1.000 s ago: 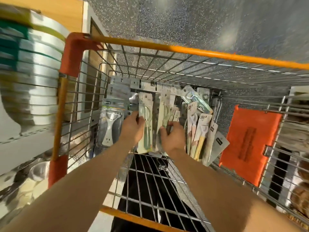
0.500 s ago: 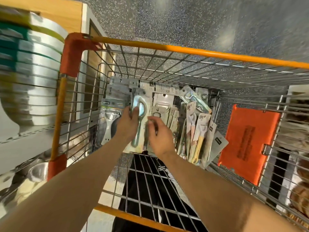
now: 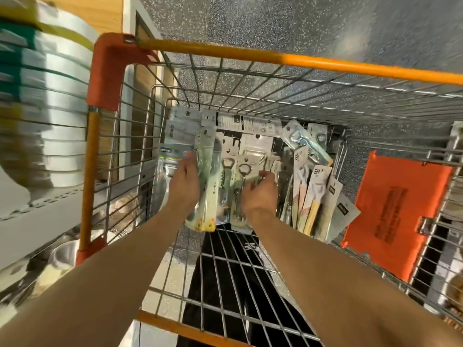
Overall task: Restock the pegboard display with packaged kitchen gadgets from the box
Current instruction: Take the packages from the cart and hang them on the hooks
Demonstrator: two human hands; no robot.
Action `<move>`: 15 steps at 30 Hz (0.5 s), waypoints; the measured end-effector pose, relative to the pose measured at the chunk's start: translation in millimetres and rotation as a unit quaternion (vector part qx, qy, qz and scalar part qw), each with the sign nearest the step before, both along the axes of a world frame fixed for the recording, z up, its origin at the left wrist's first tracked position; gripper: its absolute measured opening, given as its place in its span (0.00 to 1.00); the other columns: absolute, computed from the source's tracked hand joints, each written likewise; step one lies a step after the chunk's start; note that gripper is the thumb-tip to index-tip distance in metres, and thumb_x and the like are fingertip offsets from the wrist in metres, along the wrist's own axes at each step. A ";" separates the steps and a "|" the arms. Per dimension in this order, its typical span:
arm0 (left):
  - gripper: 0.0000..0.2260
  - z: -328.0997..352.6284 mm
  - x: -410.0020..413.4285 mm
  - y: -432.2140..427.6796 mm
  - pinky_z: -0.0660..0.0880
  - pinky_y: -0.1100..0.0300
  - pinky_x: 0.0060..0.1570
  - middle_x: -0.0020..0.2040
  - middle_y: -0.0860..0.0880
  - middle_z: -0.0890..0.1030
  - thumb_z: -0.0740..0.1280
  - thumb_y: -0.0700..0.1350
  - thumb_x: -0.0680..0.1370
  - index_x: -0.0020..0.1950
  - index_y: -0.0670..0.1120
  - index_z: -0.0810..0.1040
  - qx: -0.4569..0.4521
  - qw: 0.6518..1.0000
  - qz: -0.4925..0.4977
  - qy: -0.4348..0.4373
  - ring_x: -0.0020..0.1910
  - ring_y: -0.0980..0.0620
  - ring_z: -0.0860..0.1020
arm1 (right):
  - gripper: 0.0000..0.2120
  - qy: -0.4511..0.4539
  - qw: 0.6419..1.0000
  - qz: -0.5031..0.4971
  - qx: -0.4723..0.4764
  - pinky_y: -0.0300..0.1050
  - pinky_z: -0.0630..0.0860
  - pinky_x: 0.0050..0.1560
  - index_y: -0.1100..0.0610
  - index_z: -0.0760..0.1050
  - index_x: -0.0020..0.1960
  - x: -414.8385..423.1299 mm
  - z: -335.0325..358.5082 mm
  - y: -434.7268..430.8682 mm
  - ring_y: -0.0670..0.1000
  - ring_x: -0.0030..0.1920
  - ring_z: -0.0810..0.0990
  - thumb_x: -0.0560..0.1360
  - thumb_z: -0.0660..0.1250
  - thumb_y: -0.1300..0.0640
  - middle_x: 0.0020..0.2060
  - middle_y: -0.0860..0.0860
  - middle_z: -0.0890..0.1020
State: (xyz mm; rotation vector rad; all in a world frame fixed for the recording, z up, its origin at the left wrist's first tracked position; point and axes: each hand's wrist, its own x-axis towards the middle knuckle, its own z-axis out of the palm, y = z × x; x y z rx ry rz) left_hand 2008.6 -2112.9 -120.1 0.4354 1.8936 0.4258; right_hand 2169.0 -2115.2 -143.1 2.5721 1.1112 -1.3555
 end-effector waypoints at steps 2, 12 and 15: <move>0.30 3.7 0.0 0.8 0.57 0.60 0.67 0.76 0.52 0.73 0.50 0.65 0.86 0.82 0.50 0.66 0.012 1.000 -0.006 -0.017 0.73 0.53 0.71 | 0.12 0.023 1.000 -0.004 -0.010 0.50 0.84 0.51 0.53 0.69 0.64 1.9 -1.9 0.7 0.52 0.48 0.83 0.83 0.65 0.54 0.50 0.50 0.81; 0.37 6.6 4.2 5.2 0.63 0.55 0.71 0.76 0.52 0.71 0.60 0.69 0.81 0.84 0.50 0.61 0.000 0.998 -0.005 -0.062 0.71 0.53 0.69 | 0.10 0.096 0.995 -0.007 -0.028 0.28 0.72 0.30 0.52 0.74 0.60 15.9 -0.1 1.0 0.40 0.39 0.77 0.86 0.57 0.50 0.42 0.44 0.78; 0.42 0.4 3.5 3.5 0.63 0.46 0.77 0.80 0.49 0.69 0.60 0.75 0.77 0.84 0.53 0.60 -0.007 0.998 -0.025 -0.057 0.78 0.46 0.68 | 0.09 0.073 0.997 -0.028 -0.018 0.31 0.71 0.36 0.53 0.73 0.56 25.6 -3.2 6.2 0.46 0.44 0.80 0.87 0.55 0.52 0.43 0.46 0.78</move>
